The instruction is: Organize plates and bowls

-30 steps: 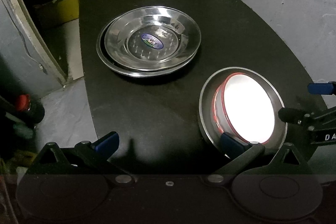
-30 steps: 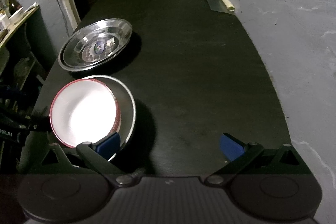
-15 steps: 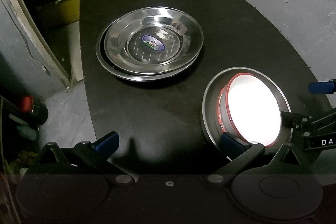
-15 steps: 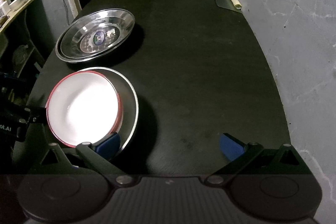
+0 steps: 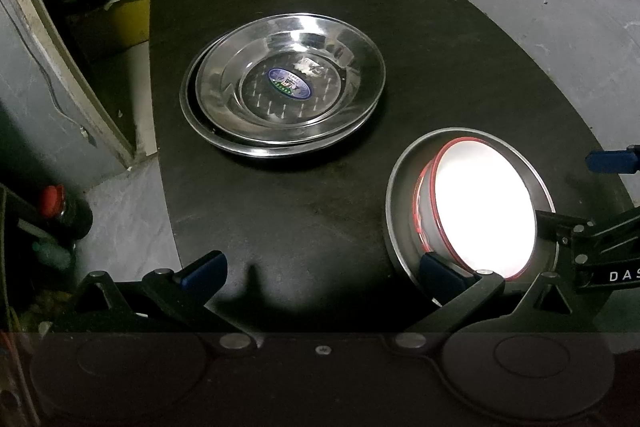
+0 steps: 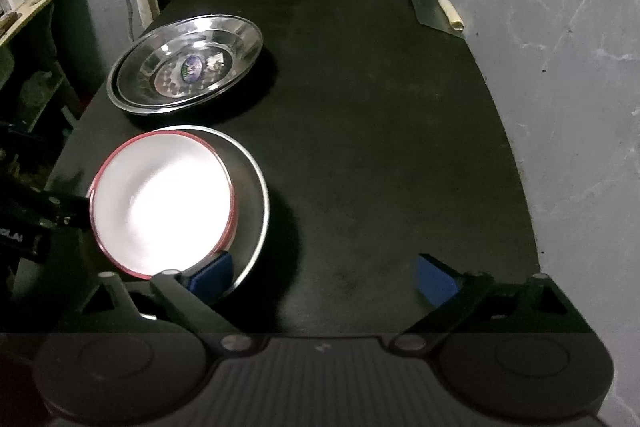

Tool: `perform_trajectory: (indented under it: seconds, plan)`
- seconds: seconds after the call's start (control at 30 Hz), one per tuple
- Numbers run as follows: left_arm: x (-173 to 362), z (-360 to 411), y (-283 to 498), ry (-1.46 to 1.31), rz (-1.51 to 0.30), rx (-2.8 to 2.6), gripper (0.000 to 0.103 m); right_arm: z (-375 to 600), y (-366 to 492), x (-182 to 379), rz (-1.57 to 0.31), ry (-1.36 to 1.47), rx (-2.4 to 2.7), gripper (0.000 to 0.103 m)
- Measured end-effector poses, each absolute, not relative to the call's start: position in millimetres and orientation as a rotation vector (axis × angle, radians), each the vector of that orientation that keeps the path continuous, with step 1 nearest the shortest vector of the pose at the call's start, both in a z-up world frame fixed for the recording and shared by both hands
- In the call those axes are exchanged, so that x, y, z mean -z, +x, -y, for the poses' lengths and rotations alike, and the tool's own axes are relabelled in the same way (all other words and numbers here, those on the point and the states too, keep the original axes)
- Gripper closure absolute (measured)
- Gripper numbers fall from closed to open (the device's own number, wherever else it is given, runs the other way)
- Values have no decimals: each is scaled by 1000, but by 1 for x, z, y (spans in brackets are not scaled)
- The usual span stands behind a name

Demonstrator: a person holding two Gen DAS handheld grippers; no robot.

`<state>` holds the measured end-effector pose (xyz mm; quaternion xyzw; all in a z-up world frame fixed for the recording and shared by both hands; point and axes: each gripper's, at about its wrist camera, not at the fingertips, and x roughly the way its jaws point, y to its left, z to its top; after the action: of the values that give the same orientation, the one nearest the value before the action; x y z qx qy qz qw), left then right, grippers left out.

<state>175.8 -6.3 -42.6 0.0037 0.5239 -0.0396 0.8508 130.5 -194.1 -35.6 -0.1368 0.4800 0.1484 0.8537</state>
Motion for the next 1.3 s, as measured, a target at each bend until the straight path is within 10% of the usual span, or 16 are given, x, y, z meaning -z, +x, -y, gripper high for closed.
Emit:
perform_trajectory:
  seconds: [0.7,1.3]
  plan:
    - [52,12,179,-28,-1123,150,17,192,140,41,-1074,-198,-376,37]
    - [51,21,180,-69,-1110,282,68,184,139,40,-1093,-159,-494,82]
